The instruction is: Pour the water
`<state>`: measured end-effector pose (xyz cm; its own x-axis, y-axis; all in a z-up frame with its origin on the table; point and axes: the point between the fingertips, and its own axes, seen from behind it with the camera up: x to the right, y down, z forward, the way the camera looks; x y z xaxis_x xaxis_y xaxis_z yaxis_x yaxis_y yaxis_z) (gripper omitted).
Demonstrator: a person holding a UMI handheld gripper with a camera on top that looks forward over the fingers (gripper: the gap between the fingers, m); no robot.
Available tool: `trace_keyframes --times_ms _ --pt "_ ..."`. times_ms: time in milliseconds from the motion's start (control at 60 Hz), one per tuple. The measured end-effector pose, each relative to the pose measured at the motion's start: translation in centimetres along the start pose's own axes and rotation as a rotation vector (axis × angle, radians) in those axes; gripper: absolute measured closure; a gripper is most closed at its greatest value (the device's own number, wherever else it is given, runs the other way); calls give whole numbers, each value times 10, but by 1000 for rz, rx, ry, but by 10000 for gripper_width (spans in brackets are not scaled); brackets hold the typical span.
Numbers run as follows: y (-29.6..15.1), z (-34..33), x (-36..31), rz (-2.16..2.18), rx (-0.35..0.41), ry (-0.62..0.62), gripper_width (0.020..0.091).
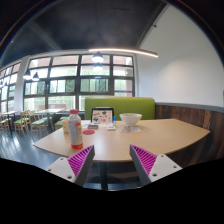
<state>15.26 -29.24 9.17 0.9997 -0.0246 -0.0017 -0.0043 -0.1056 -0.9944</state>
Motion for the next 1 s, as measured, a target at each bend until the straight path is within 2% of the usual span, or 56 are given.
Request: trace_keyframes --times_ms 117,417,583,683,717,750,933,950,1000 --pt "13 16 -31 -18 -16 -50 308" --pt "6 104 -140 -41 28 -175 310" --pt "-17 166 -167 -20 65 -123 320" --pt "-35 200 -174 -36 117 -87 324" --pt "-40 208 -179 -45 127 -85 363" --pt "-37 216 -177 -49 112 -55 589" --pt "-36 214 -178 9 136 -19 689" --pt "-36 213 -178 4 134 -20 715" --pt "-34 215 -179 -12 128 -27 715"
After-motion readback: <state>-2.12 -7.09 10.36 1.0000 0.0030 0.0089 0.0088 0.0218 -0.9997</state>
